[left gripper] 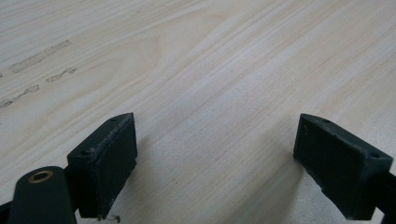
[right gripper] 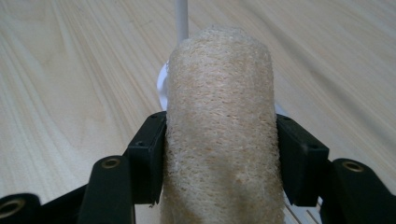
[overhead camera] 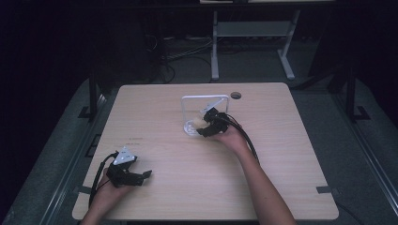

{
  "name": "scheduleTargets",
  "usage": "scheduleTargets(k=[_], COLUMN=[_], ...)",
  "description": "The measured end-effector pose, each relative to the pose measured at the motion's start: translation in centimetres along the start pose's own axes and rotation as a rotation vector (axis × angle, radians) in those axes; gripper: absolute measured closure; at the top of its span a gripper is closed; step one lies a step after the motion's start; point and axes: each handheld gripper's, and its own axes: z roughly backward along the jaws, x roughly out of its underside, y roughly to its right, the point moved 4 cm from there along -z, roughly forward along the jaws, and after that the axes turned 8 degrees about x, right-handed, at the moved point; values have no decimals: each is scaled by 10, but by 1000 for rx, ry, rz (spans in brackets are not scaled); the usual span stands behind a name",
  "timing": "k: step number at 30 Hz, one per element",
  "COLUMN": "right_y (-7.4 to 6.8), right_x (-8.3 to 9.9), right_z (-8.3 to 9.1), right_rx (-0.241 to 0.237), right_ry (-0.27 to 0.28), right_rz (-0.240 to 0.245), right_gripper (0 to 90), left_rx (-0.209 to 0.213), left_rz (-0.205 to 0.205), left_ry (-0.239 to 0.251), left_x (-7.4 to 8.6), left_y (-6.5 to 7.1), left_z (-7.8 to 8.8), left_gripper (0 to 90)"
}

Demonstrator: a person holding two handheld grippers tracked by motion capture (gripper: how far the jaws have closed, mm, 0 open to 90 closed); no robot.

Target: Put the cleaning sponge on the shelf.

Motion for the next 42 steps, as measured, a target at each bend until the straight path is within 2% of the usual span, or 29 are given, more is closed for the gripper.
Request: scheduleTargets(k=[6,7,26,34,42], right_y=[1,1,-7,-6,-7], right_x=[1,1,-4,-4,-10], right_z=[-7,-9,-24,-25,-11], right_rx=[1,4,10,17,26], right_ry=[-9,-12,-46,-52,-16], right_rz=[3,16,43,40,42], right_gripper=[412,412,392,374,348], left_rx=[0,0,0,0,0], left_rz=[-1,-1,-3,-3,-2], left_ry=[0,0,0,0,1], left_x=[0,0,0,0,0], left_y=[0,0,0,0,0], left_z=[0,0,0,0,0], left_gripper=[130,130,130,130,130])
